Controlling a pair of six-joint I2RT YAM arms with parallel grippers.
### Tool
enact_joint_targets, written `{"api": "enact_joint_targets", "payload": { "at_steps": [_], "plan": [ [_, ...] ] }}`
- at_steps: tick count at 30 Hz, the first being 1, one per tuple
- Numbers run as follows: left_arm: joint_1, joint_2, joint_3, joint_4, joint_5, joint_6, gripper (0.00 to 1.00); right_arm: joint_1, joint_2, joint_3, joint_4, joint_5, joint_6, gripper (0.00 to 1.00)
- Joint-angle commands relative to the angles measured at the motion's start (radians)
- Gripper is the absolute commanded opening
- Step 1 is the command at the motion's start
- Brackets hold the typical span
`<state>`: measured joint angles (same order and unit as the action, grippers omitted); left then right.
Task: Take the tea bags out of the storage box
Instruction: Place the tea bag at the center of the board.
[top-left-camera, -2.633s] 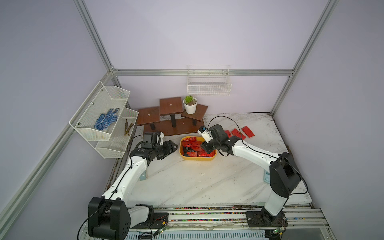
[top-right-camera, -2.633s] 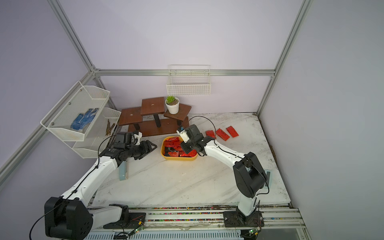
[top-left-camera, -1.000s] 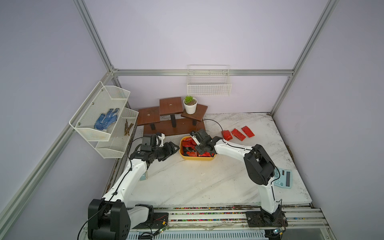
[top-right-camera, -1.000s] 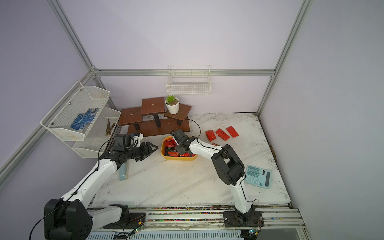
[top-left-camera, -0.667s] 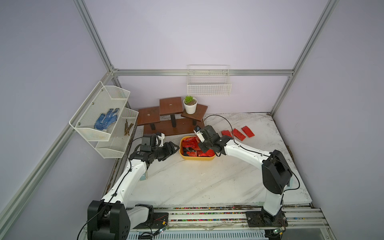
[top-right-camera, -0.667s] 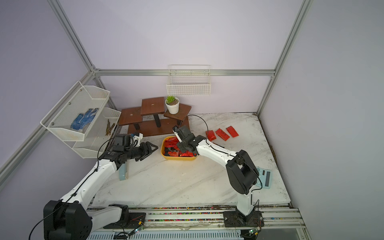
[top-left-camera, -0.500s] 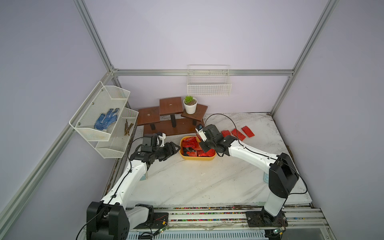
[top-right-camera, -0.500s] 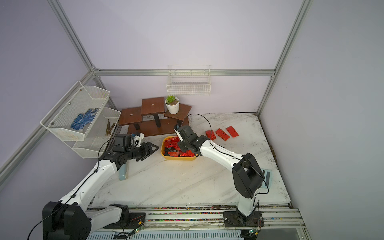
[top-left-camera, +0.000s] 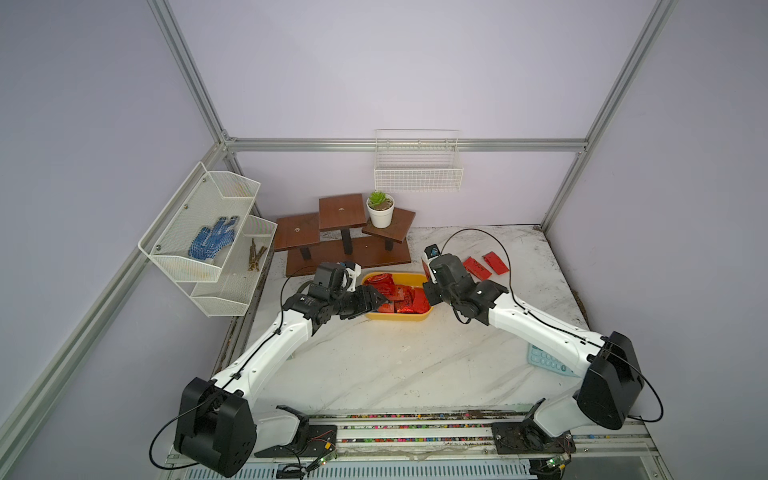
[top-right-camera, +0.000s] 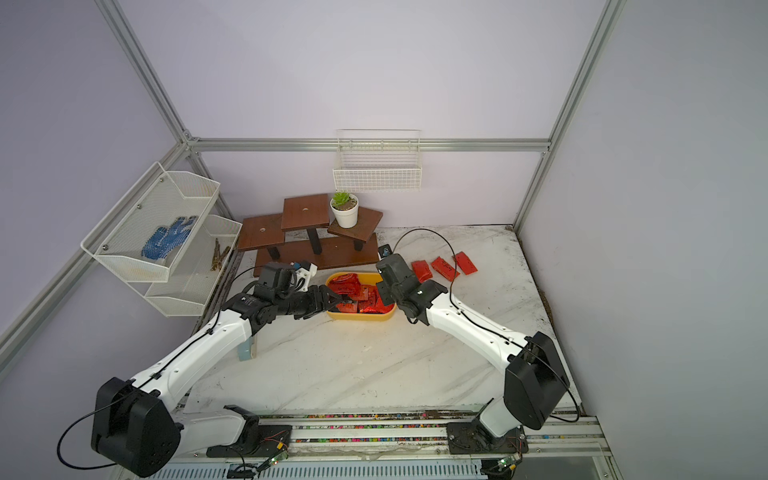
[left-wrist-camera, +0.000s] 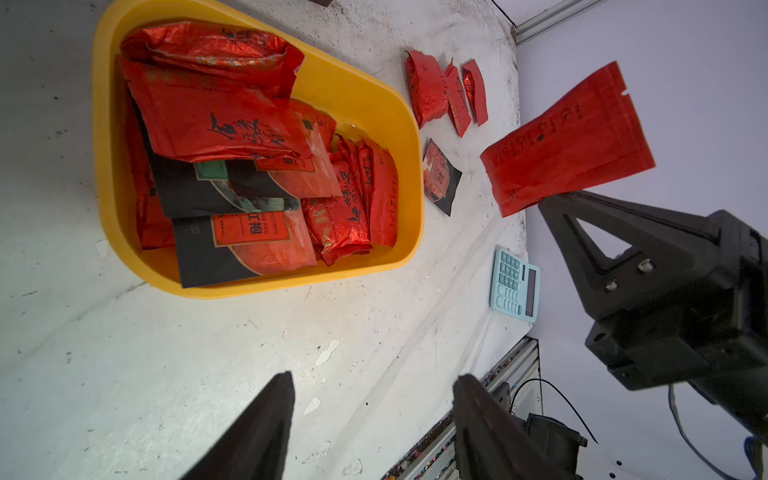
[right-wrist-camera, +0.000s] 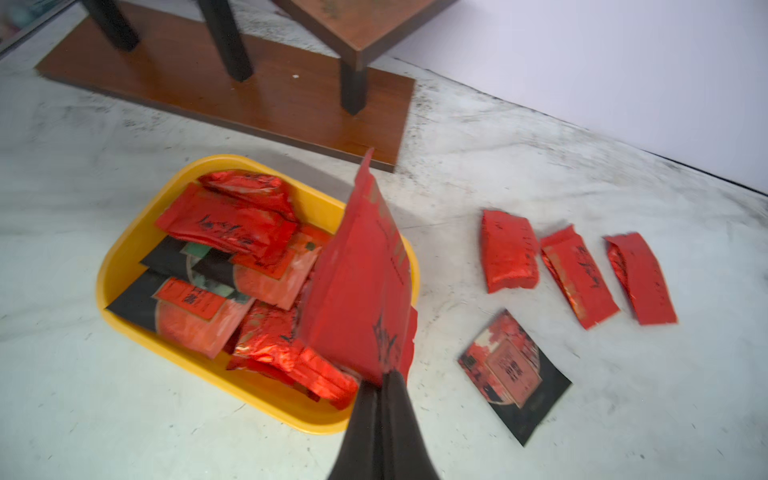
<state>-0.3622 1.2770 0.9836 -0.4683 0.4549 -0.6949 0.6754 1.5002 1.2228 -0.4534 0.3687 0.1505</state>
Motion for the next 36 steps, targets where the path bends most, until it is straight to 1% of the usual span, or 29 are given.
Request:
{"api": "enact_joint_targets", "payload": {
  "at_steps": [1,6,12,16,20,23,26,32,33,35,36],
  "plan": [
    [-0.011,-0.009,0.031,0.045,-0.01,0.011,0.64,-0.08,-0.044,-0.045,-0.059,0.128,0.112,0.0],
    [-0.013,-0.02,0.008,0.064,-0.001,0.005,0.64,-0.255,-0.026,-0.093,-0.071,0.077,0.202,0.0],
    [-0.014,-0.034,-0.023,0.083,0.002,0.001,0.64,-0.354,0.11,-0.076,-0.071,0.136,0.254,0.0],
    [-0.014,-0.038,-0.036,0.095,0.004,-0.002,0.65,-0.415,0.225,-0.051,-0.064,0.13,0.271,0.0],
    [-0.014,-0.033,-0.039,0.096,0.007,0.001,0.65,-0.456,0.319,-0.033,-0.077,0.138,0.294,0.0],
    [-0.012,-0.031,-0.045,0.1,0.004,0.004,0.65,-0.465,0.359,-0.026,-0.088,0.134,0.3,0.0],
    [-0.013,-0.017,-0.046,0.109,0.008,0.003,0.65,-0.468,0.375,-0.031,-0.088,0.112,0.304,0.0],
    [-0.013,0.005,-0.04,0.119,0.018,0.0,0.65,-0.473,0.384,-0.027,-0.082,0.027,0.298,0.0],
    [-0.012,0.003,-0.042,0.118,0.016,0.0,0.65,-0.473,0.379,-0.027,-0.081,0.018,0.295,0.05],
    [-0.013,-0.002,-0.043,0.112,0.009,0.001,0.65,-0.473,0.363,-0.026,-0.08,0.0,0.291,0.19],
    [-0.012,-0.004,-0.045,0.109,0.006,0.003,0.65,-0.473,0.352,-0.027,-0.079,-0.005,0.291,0.24]
  ]
}}
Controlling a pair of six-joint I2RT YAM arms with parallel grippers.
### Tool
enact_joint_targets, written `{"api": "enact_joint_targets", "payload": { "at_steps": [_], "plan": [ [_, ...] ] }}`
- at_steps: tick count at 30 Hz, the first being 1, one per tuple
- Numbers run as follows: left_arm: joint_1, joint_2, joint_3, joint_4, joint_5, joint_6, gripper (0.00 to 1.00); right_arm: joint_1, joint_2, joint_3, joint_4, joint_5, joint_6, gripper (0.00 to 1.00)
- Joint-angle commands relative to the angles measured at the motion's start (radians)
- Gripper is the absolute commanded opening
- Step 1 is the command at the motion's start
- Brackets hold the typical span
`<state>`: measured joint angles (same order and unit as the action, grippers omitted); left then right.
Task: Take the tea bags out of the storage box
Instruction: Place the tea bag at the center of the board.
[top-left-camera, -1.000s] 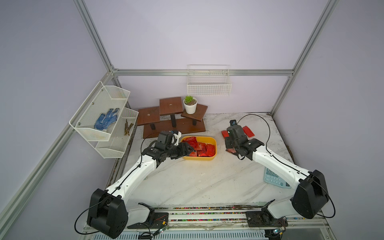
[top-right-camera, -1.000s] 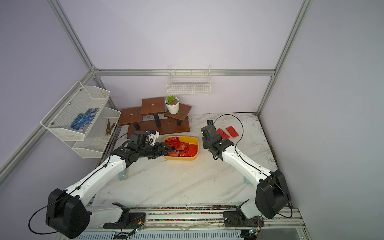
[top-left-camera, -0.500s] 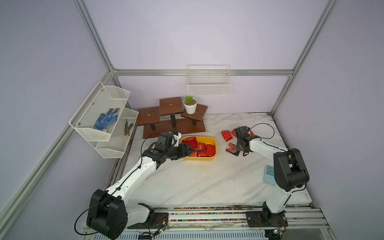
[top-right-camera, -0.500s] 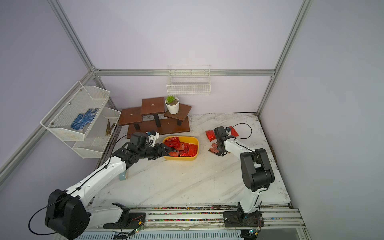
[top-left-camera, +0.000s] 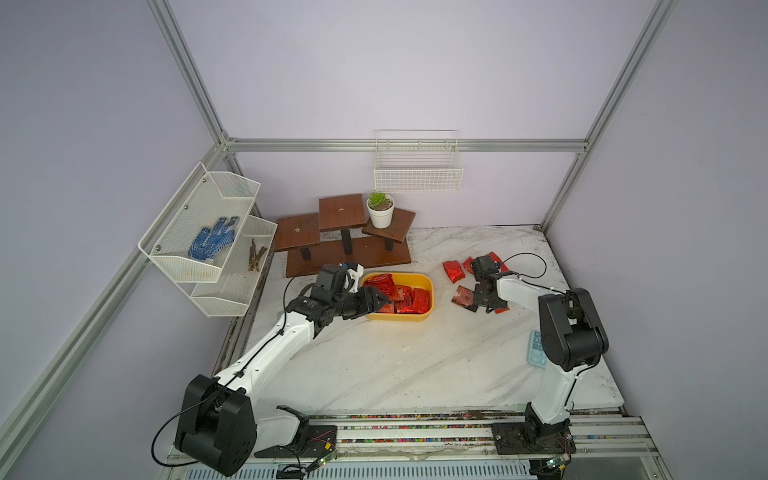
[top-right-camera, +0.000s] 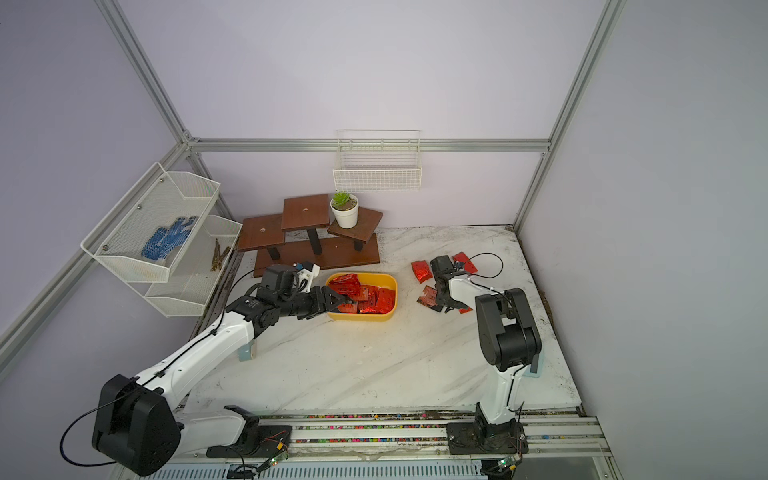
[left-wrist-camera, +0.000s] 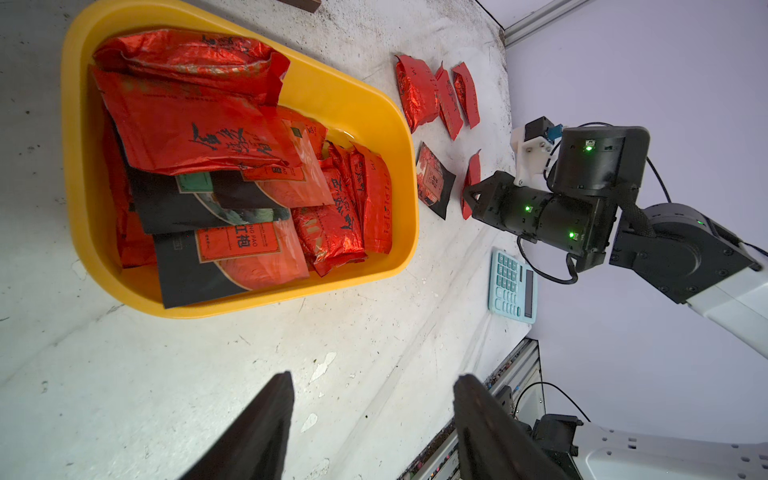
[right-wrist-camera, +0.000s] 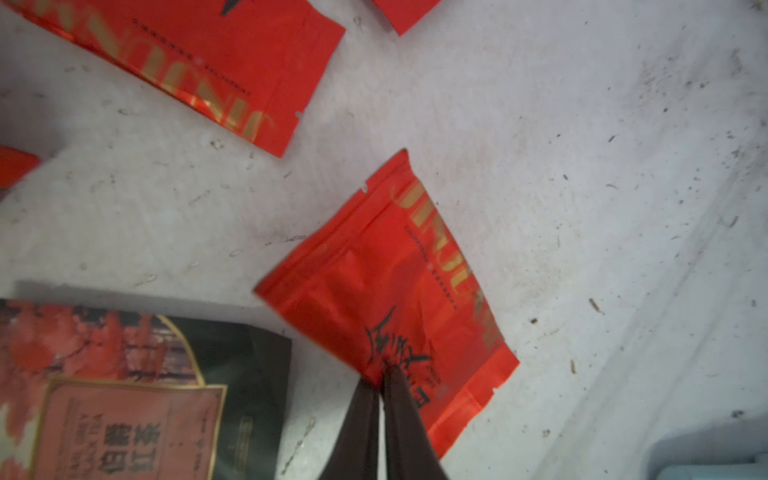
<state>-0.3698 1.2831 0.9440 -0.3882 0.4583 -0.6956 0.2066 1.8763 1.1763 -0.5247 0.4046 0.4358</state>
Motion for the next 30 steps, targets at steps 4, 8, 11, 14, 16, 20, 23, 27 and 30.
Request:
{"api": "enact_joint_targets", "payload": {
  "at_steps": [4,8,11,14,16,20,23,27,30],
  "plan": [
    [-0.004,-0.016,-0.01,0.019,-0.008,0.004,0.65,-0.005,-0.091,0.005,-0.001,-0.049,0.009,0.39],
    [-0.004,-0.022,-0.01,0.011,-0.027,0.004,0.65,-0.003,-0.167,-0.005,0.007,-0.074,0.003,0.39],
    [0.003,-0.028,-0.004,-0.002,-0.046,0.007,0.65,-0.003,-0.237,-0.023,0.045,-0.148,-0.028,0.37],
    [0.026,-0.03,0.004,-0.017,-0.05,0.011,0.65,-0.002,-0.294,-0.03,0.09,-0.286,-0.082,0.37],
    [0.045,-0.031,0.008,-0.027,-0.048,0.016,0.65,0.003,-0.32,-0.031,0.116,-0.358,-0.1,0.37],
    [0.093,-0.039,0.008,-0.045,-0.044,0.023,0.65,0.023,-0.328,-0.012,0.142,-0.475,-0.122,0.35],
    [0.136,-0.048,0.004,-0.059,-0.04,0.029,0.65,0.061,-0.327,0.019,0.144,-0.537,-0.14,0.34],
    [0.19,-0.06,-0.012,-0.069,-0.035,0.032,0.65,0.154,-0.3,0.074,0.145,-0.589,-0.215,0.33],
    [0.223,-0.069,-0.029,-0.079,-0.035,0.033,0.65,0.255,-0.258,0.127,0.13,-0.582,-0.301,0.33]
  ]
}}
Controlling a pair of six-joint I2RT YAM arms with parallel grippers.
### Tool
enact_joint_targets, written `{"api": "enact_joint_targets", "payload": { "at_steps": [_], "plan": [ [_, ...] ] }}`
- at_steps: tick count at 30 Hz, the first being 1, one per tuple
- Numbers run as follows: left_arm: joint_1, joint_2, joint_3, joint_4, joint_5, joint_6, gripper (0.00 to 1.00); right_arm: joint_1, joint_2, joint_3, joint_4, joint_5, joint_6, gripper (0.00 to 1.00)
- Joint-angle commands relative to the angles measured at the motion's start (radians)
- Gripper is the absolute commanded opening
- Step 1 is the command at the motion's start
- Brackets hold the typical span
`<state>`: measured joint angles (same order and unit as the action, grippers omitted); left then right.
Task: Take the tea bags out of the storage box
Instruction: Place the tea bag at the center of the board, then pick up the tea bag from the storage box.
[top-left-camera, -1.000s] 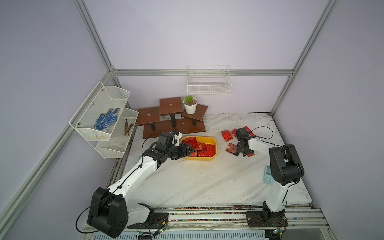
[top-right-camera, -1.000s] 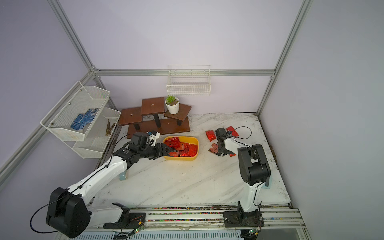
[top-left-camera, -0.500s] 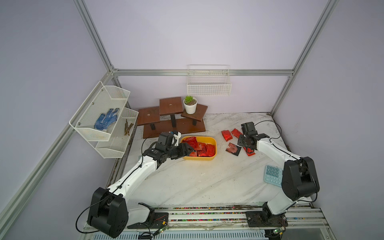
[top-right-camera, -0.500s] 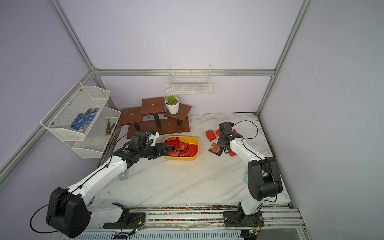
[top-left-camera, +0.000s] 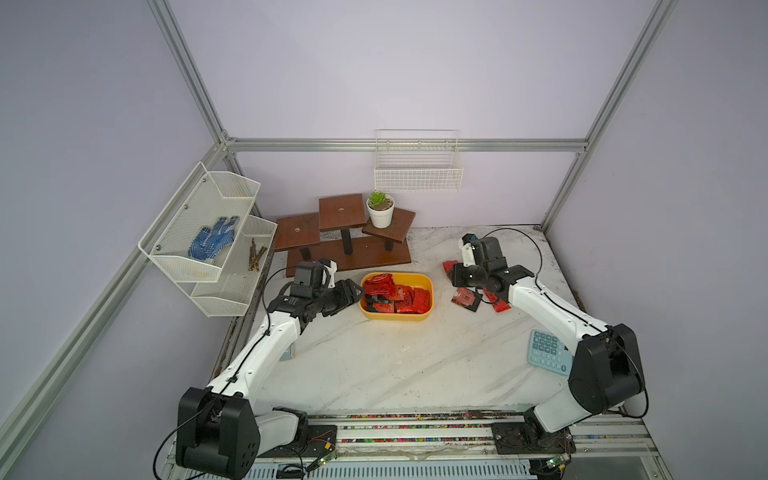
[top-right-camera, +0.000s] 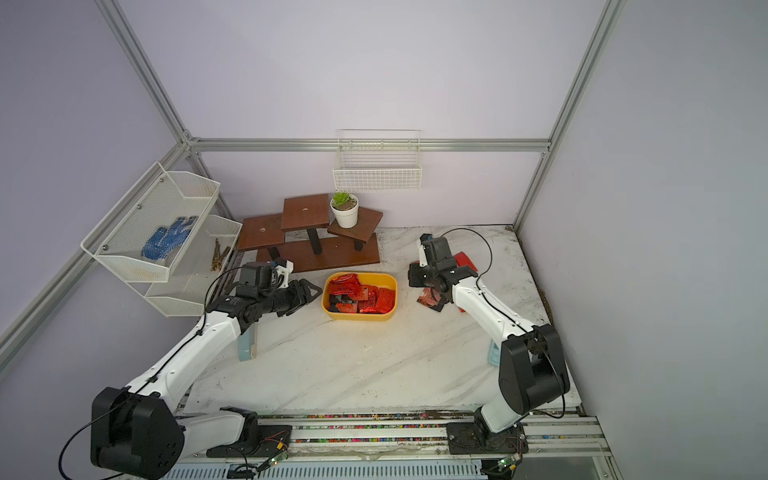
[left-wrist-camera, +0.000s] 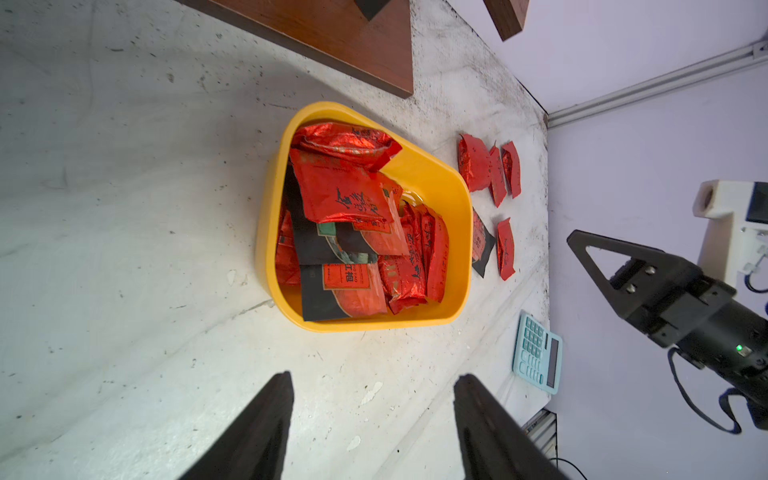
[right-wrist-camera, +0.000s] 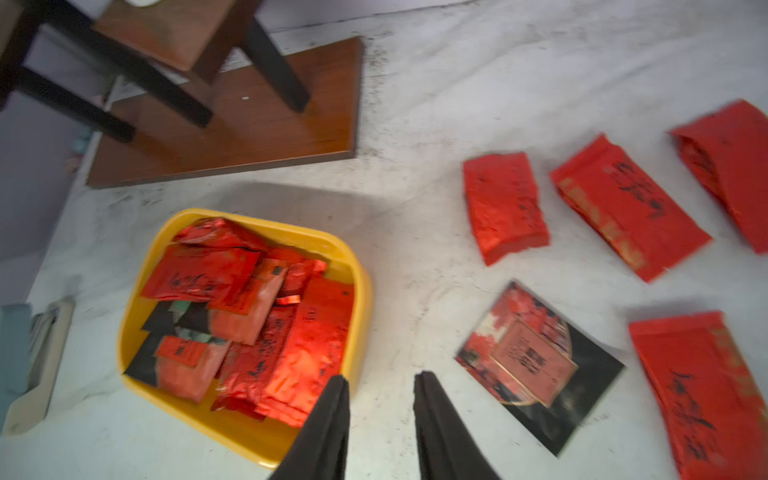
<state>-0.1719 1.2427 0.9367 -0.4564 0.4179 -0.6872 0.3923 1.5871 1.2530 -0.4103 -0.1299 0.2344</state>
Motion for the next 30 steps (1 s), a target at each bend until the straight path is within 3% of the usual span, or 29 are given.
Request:
{"api": "enact_joint_targets", "payload": {
  "at_steps": [1,7,12,22,30],
  "plan": [
    [0.034,-0.032,-0.03,-0.012,0.007,0.022,0.65,0.104,0.045,0.072,0.007,-0.037,-0.122,0.35],
    [0.086,-0.054,-0.104,0.015,0.026,0.001,0.65,0.255,0.156,0.194,-0.042,0.0,-0.243,0.43],
    [0.13,-0.062,-0.175,0.061,0.073,-0.018,0.65,0.34,0.282,0.318,-0.113,0.118,-0.323,0.45],
    [0.158,-0.084,-0.255,0.111,0.117,-0.042,0.65,0.372,0.478,0.474,-0.179,0.246,-0.407,0.43],
    [0.161,-0.065,-0.248,0.113,0.134,-0.036,0.65,0.378,0.545,0.521,-0.18,0.257,-0.425,0.41]
  ]
}}
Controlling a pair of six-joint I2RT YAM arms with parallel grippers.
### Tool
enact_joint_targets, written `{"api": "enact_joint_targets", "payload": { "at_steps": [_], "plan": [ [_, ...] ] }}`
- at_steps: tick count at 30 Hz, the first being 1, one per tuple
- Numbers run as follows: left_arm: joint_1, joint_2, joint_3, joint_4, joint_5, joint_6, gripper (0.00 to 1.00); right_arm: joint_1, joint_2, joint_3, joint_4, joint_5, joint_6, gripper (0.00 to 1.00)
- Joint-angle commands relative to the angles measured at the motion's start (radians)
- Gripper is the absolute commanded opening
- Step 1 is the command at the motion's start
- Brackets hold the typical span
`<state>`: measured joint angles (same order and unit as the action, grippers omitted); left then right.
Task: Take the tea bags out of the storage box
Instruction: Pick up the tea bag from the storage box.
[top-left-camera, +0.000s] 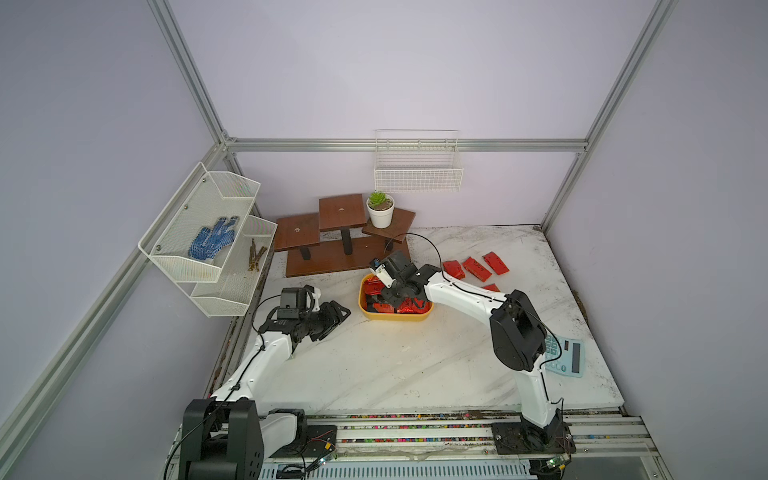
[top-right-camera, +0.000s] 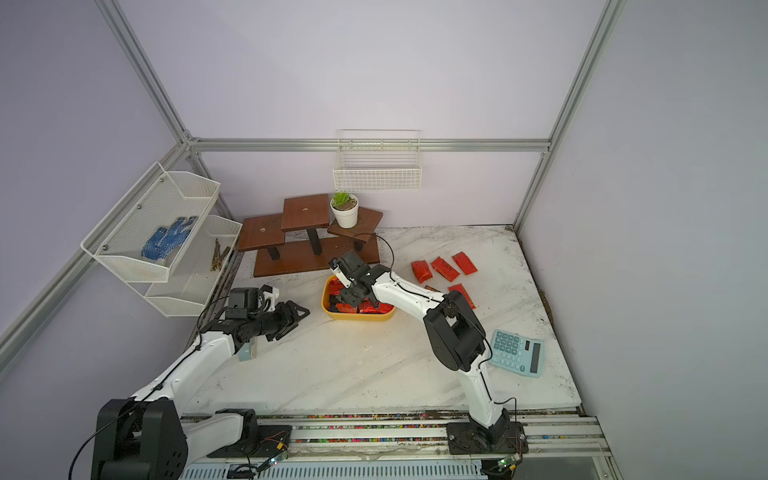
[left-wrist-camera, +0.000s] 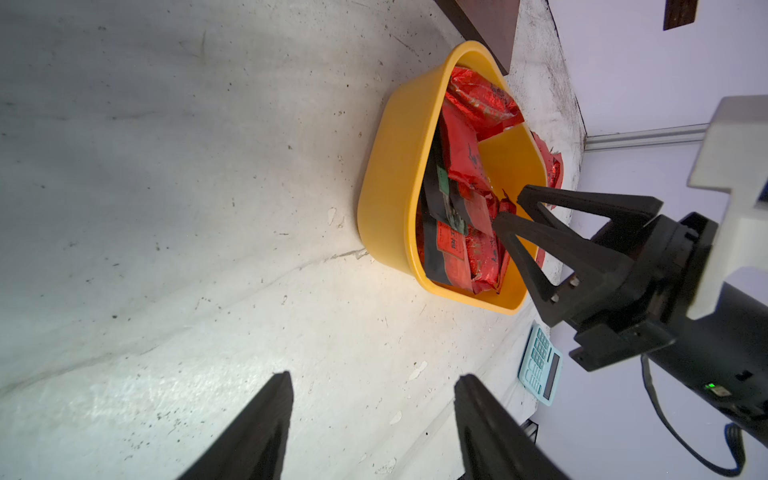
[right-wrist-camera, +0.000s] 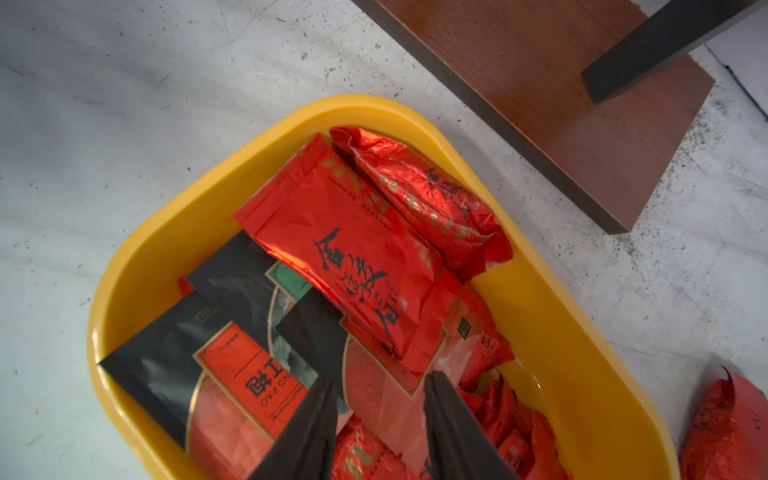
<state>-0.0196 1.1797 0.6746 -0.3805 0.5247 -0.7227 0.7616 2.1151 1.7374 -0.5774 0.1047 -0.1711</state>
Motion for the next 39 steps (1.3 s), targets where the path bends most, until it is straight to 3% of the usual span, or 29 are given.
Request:
{"api": "enact_joint_targets", "payload": {
  "at_steps": [1,18,33,39],
  "plan": [
    [0.009,-0.002,0.015,0.038,0.03,-0.001,0.65,0.011,0.025,0.042,-0.014,0.025,-0.021,0.41],
    [0.009,-0.002,0.025,0.03,0.043,0.003,0.65,0.03,0.107,0.114,-0.024,0.053,-0.051,0.37],
    [0.009,-0.009,0.023,0.02,0.044,0.008,0.65,0.05,0.152,0.16,-0.019,0.08,-0.043,0.0],
    [0.009,-0.018,0.025,0.017,0.048,0.004,0.65,0.053,0.11,0.14,-0.018,0.059,-0.013,0.0]
  ]
}}
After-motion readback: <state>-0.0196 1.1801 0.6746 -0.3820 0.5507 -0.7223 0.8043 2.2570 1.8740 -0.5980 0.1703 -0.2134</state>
